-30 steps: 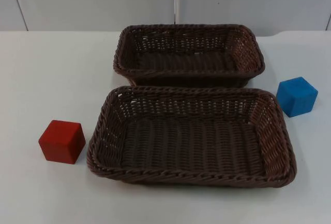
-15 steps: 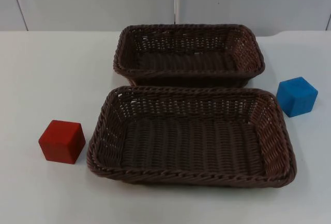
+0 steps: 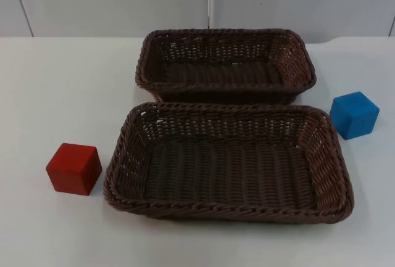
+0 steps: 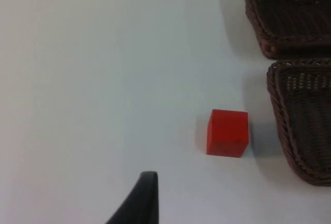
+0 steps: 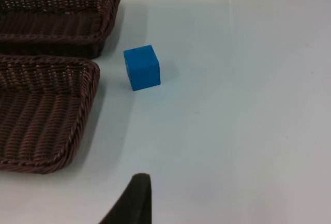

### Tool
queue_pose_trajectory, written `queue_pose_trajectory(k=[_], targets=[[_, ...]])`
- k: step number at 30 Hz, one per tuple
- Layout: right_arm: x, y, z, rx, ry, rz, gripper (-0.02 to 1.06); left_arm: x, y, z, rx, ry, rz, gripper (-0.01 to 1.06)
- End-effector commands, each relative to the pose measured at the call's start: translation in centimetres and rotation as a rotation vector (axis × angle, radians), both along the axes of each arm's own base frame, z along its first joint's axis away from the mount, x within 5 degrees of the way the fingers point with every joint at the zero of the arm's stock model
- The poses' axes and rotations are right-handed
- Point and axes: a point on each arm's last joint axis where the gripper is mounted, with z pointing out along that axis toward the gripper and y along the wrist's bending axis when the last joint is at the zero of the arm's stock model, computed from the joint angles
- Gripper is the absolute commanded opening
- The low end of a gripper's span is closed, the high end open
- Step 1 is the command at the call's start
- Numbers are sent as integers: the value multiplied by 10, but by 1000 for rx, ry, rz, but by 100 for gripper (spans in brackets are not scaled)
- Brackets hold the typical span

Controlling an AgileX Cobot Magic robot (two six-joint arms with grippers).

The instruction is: Pick up one cube with the left hand and place it into the upper basket. Pick up one cube with the right hand and place it into the lower basket.

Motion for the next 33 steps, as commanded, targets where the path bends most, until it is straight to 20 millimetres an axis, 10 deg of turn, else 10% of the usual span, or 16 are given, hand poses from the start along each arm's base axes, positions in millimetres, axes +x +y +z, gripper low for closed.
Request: queue_pose_trajectory(k=[1, 33], targets=[[0, -1, 0, -6, -7, -11, 105, 12, -3, 1, -11, -3, -30, 105], [0, -1, 0, -3, -7, -13, 105, 163, -7, -33, -26, 250, -75, 105]])
